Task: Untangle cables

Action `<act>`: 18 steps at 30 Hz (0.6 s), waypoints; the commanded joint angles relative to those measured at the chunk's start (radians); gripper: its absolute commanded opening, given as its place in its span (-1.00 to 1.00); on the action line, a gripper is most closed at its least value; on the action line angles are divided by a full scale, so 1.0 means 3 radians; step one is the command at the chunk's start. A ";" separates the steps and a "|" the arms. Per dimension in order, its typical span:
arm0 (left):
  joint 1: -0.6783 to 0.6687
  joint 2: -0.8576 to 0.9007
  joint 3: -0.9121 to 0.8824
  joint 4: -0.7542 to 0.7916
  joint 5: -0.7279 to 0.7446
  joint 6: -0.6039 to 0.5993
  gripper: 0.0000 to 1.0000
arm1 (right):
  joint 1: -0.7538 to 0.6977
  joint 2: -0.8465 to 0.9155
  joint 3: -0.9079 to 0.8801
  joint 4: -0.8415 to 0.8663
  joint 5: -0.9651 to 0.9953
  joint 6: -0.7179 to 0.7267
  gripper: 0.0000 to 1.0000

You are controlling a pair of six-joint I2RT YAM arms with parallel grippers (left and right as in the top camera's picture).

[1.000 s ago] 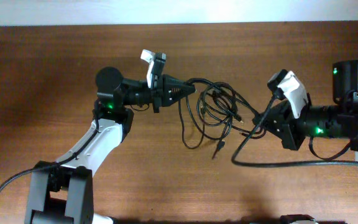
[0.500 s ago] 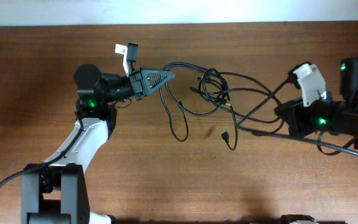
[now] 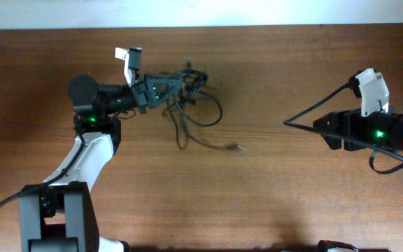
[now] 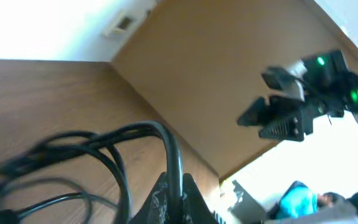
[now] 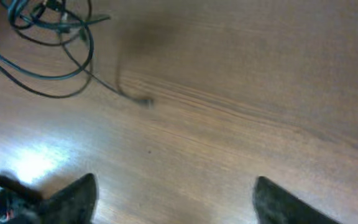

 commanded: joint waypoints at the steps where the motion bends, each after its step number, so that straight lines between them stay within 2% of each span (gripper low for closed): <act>1: -0.0233 0.0001 0.0041 0.0253 0.0392 -0.0052 -1.00 | -0.0018 -0.0020 0.0019 0.0006 -0.0192 -0.0034 0.72; 4: -0.0415 0.0001 0.0041 0.0547 0.0389 -0.0240 -1.00 | -0.0018 -0.0020 0.0019 0.0004 -0.0373 -0.0139 0.89; 7: -0.0556 0.0001 0.0041 0.0964 0.0313 -0.0534 -1.00 | -0.0018 -0.0020 0.0019 -0.0036 -0.0710 -0.0412 0.90; 10: -0.0665 0.0001 0.0041 0.1320 0.0008 -0.0876 -1.00 | -0.0017 -0.0019 -0.0010 -0.0103 -0.1034 -0.0730 0.91; 13: -0.0732 0.0001 0.0041 0.1514 -0.0083 -0.1011 -1.00 | -0.0014 -0.0019 -0.0086 -0.0130 -0.1245 -0.0933 0.90; 15: -0.0809 0.0001 0.0041 0.1598 -0.0099 -0.1010 -1.00 | -0.0015 -0.0011 -0.0126 -0.0128 -0.1259 -0.0947 0.87; 16: -0.0867 0.0001 0.0041 0.1654 -0.0130 -0.1011 -1.00 | -0.0014 0.0010 -0.0131 -0.0131 -0.1259 -0.0946 0.68; 18: -0.0938 0.0001 0.0041 0.1743 -0.0205 -0.1008 -1.00 | -0.0014 0.0053 -0.0131 -0.0144 -0.1277 -0.0946 0.58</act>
